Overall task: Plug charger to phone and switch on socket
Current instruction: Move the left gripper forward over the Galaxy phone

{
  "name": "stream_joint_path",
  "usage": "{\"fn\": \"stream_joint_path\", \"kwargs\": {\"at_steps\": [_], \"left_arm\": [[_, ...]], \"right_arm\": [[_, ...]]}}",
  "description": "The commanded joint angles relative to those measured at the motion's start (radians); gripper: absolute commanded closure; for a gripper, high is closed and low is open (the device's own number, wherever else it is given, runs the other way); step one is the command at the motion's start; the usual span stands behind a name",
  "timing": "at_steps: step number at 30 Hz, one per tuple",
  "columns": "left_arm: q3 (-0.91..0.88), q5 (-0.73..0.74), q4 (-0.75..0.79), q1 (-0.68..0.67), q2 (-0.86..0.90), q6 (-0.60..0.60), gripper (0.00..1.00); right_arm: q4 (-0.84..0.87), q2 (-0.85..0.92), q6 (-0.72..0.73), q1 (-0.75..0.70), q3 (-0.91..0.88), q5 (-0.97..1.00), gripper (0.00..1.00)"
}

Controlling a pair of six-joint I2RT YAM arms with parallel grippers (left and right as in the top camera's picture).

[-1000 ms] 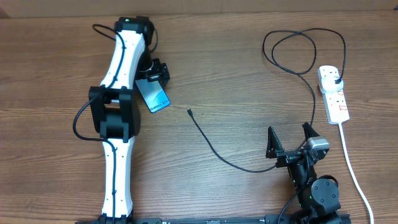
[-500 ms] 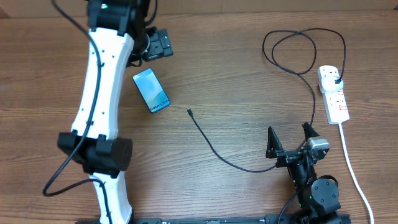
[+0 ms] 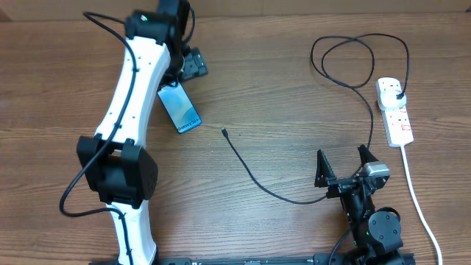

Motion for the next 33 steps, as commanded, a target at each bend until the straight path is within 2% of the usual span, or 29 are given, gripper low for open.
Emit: {"fn": "stream_joint_path", "kwargs": {"at_steps": [1, 9, 15, 20, 30, 33], "left_arm": [[-0.156, 0.022, 0.084, 0.003, 0.011, -0.024, 0.00], [-0.409, 0.123, 0.338, 0.068, 0.011, -0.023, 0.00], [-0.496, 0.130, 0.446, 0.131, 0.011, -0.019, 0.00], [-0.573, 0.133, 0.557, 0.132, 0.011, -0.016, 0.01], [-0.602, 0.130, 0.681, 0.076, 0.011, -0.019, 0.00], [-0.602, 0.115, 0.687, 0.076, 0.011, -0.054, 0.00]], "right_arm": [[0.006, -0.009, -0.004, -0.006, -0.010, 0.007, 0.00], [0.006, -0.009, -0.004, -0.006, -0.010, 0.007, 0.00], [0.006, -0.009, -0.004, -0.006, -0.010, 0.007, 0.00], [0.006, -0.009, -0.004, -0.006, -0.010, 0.007, 0.00], [0.006, -0.009, -0.004, -0.006, -0.010, 0.007, 0.00], [0.006, -0.009, -0.004, -0.006, -0.010, 0.007, 0.00]]}}
